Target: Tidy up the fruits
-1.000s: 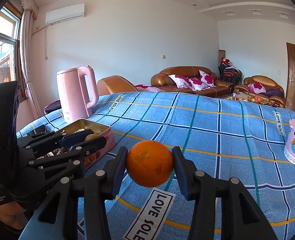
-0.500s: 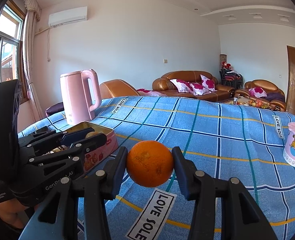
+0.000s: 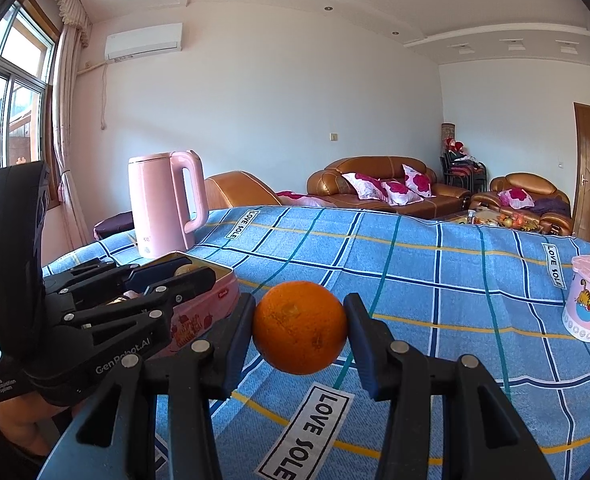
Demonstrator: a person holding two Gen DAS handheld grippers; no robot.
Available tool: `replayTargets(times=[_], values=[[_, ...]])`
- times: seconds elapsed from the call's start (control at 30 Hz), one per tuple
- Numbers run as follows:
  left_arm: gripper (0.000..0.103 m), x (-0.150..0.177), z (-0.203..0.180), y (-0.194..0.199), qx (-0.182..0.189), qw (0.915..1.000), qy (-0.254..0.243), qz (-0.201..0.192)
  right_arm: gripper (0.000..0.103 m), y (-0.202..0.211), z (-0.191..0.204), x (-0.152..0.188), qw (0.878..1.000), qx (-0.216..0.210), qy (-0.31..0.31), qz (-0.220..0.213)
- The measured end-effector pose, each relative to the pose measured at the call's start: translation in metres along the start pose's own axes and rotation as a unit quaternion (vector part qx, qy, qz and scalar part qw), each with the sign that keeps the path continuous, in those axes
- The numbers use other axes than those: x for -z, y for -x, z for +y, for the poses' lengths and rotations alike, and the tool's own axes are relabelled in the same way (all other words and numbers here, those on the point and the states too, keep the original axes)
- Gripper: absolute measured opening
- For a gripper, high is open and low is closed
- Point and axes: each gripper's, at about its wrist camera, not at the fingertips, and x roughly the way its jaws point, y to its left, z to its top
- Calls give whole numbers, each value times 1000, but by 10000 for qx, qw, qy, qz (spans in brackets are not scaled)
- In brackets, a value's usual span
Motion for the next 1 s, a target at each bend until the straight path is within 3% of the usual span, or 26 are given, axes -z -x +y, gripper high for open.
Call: replayTargets(times=[0.47,1.0], values=[[26,0,4,4,-11,9999,95,-101,48,8,4,1,9998,43,88,-187],[26,4,18,14,-51,9997,215,-40,48,-3,21,-1,9998,6,192,46]])
